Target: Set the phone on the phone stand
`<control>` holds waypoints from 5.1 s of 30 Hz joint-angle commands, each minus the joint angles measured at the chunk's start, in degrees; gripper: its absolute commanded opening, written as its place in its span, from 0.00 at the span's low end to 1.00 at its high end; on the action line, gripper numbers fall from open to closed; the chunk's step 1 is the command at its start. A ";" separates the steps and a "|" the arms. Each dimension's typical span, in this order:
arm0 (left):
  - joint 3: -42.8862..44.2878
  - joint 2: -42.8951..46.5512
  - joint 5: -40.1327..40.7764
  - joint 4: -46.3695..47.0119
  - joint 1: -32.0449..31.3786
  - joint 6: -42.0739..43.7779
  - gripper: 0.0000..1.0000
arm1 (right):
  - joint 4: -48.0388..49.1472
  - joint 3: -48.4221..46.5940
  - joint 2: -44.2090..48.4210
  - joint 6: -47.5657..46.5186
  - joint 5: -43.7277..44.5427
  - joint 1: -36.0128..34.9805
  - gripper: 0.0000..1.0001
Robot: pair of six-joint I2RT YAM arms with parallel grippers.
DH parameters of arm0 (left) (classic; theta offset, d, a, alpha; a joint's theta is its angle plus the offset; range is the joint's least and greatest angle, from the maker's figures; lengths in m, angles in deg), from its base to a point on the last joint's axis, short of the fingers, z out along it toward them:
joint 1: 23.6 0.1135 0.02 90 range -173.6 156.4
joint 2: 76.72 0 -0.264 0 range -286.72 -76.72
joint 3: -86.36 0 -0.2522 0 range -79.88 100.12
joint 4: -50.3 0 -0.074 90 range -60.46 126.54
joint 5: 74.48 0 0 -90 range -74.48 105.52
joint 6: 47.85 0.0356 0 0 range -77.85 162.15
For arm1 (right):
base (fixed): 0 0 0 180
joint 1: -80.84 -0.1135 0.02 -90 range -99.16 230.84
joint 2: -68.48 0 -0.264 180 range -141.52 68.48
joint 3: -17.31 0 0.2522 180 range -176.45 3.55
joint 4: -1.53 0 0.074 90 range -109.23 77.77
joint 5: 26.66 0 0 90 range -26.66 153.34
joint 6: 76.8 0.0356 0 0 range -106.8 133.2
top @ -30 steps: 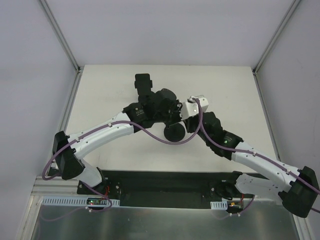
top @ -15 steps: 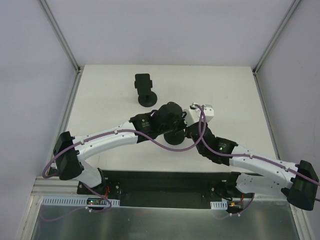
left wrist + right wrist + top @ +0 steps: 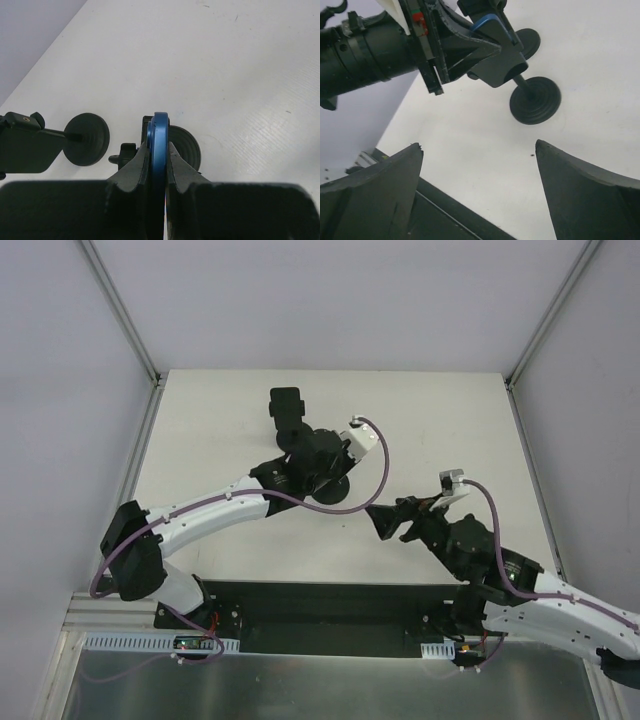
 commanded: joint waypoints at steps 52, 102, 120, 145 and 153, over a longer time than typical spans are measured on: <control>2.77 4.19 -54.02 -0.28 19.87 -28.79 0.74 | 18.87 1.29 -34.49 -7.37 -40.72 34.57 0.89; -3.64 33.72 -9.29 -12.23 24.18 -14.20 0.99 | -25.29 -53.73 -63.82 3.95 34.01 -4.63 0.83; -4.43 32.93 -10.79 -11.62 24.18 -14.37 0.99 | 11.85 -43.54 -59.51 -25.82 29.71 5.47 0.01; -4.87 31.35 -21.76 -10.39 32.61 -19.90 0.95 | 27.36 -54.44 -74.90 -33.67 6.16 24.37 0.00; -5.05 29.24 -29.24 -9.33 37.27 -23.87 0.93 | 28.86 -52.95 -74.38 -33.40 5.02 25.69 0.14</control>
